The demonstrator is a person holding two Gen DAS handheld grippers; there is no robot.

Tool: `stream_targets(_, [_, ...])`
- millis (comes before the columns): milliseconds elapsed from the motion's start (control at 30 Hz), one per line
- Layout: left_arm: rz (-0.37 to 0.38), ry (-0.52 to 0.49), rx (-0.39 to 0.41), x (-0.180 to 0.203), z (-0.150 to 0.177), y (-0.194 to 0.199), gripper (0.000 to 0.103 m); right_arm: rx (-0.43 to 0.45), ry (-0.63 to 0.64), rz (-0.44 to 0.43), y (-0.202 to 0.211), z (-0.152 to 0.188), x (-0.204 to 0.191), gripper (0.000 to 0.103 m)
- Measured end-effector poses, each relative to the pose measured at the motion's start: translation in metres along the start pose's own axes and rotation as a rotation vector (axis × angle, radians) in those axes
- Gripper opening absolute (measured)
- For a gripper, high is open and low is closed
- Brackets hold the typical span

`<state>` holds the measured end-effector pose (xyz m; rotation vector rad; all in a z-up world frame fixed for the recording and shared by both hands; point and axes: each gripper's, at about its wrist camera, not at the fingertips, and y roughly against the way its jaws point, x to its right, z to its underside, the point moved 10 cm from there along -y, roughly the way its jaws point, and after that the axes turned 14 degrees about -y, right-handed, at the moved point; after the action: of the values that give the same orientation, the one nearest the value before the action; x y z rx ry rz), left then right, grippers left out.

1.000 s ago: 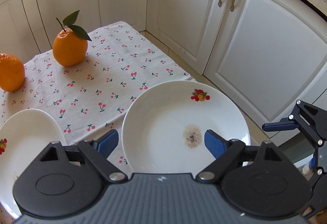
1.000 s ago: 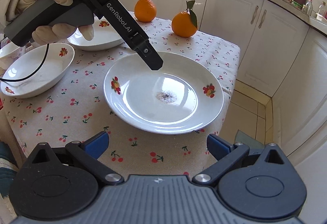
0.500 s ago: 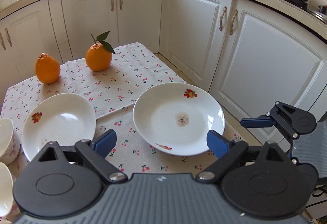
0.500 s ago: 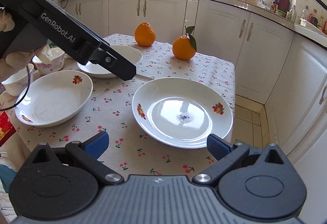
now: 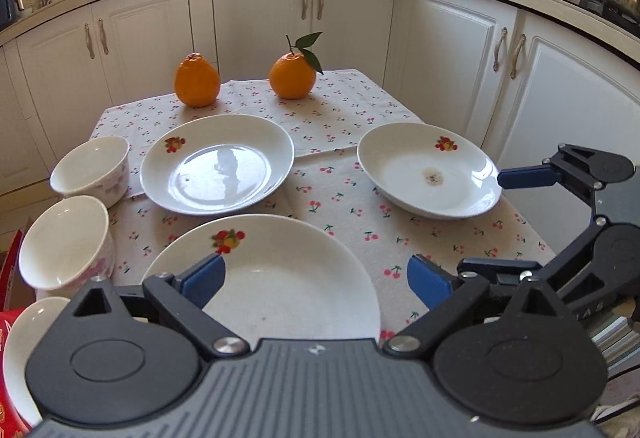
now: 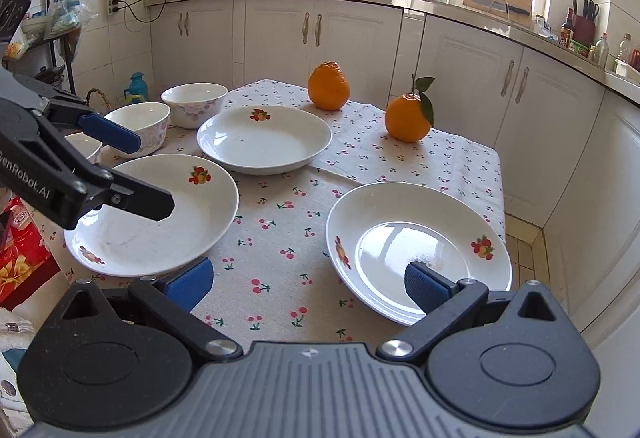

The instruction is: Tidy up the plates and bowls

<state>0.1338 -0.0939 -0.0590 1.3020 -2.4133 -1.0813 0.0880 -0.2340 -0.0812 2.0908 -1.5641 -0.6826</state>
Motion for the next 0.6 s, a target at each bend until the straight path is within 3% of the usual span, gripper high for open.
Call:
stream_targets(267, [-0.022,-0.014,-0.015,-0.007,0.051,0.027,0.098,-0.034,0.025,-0.032,-0.012,0.002,-0.027,0.103])
stream_targets(600, [-0.022,0.026,-0.094,-0.019,0.097,0.015,0.098,-0.073,0.075,-0.047,-0.027,0.002,-0.053,0.103])
